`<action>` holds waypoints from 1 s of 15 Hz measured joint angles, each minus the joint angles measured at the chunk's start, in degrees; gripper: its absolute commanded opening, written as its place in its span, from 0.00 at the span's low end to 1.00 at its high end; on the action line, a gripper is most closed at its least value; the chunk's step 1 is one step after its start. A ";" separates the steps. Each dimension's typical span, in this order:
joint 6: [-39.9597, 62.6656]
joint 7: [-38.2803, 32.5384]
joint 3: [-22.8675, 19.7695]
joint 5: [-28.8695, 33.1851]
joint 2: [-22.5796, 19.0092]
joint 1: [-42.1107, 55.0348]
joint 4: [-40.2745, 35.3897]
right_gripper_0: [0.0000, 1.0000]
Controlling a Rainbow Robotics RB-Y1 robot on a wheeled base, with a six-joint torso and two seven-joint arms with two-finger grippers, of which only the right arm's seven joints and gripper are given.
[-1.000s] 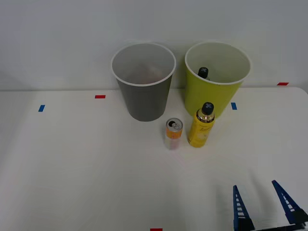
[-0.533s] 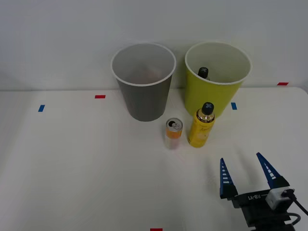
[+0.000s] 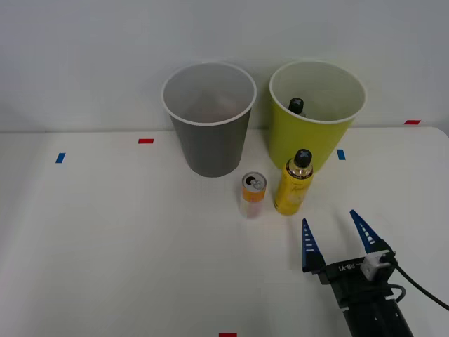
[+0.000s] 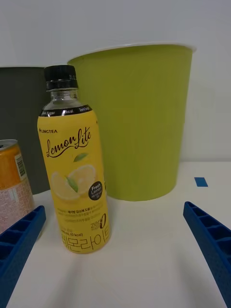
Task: Put cans in the gray bin, plastic bottles in the light green bin
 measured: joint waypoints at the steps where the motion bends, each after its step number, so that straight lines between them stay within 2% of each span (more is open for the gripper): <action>1: -0.93 0.33 0.01 -0.36 0.18 -2.33 2.10 1.00; 9: 8.41 0.41 1.86 1.18 -2.52 -11.06 2.65 1.00; 15: 12.98 -0.06 4.07 1.25 -1.71 -14.83 2.66 1.00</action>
